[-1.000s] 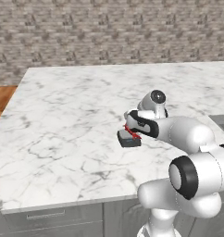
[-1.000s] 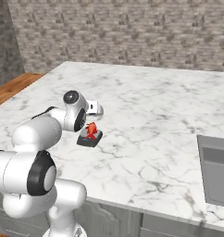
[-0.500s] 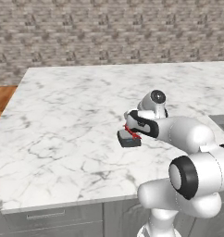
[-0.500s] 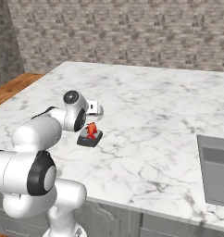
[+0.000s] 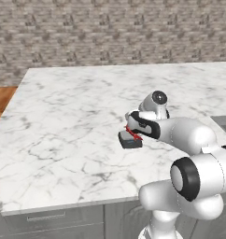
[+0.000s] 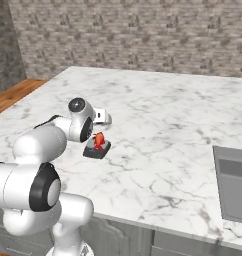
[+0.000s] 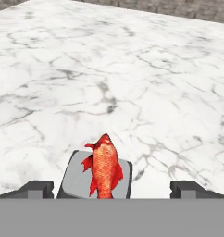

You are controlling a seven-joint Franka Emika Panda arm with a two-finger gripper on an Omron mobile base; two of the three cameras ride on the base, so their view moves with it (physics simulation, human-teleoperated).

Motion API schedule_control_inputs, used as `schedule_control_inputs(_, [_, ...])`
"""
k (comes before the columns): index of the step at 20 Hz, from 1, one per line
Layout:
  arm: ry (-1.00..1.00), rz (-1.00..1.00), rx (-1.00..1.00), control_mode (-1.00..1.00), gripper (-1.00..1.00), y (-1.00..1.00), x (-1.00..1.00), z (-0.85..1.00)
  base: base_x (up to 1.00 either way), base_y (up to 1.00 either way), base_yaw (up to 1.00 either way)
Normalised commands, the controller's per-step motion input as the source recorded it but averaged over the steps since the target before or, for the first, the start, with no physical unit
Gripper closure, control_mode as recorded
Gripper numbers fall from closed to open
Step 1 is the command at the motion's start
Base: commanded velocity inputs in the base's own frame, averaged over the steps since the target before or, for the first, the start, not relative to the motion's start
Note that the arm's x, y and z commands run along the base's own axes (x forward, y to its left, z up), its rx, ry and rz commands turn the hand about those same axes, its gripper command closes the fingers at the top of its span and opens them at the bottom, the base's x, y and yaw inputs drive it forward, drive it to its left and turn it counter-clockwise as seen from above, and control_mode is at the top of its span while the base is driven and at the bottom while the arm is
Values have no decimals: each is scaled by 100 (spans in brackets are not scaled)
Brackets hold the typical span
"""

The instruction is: Take the fish from the fridge and place it on the digital scale on the counter by the fridge. Wait a few seconds for a reading, then move it to the plate on the dining counter.

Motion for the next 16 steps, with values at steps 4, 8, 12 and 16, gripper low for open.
schedule_control_inputs(4, [0,0,0,-100,-100,0,0,0,0,0,0])
schedule_control_inputs(8, [0,0,0,-100,-100,0,0,0,0,0,0])
schedule_control_inputs(12, [0,0,0,-100,-100,0,0,0,0,0,0])
schedule_control_inputs(16, [0,0,0,-100,-100,0,0,0,0,0,0])
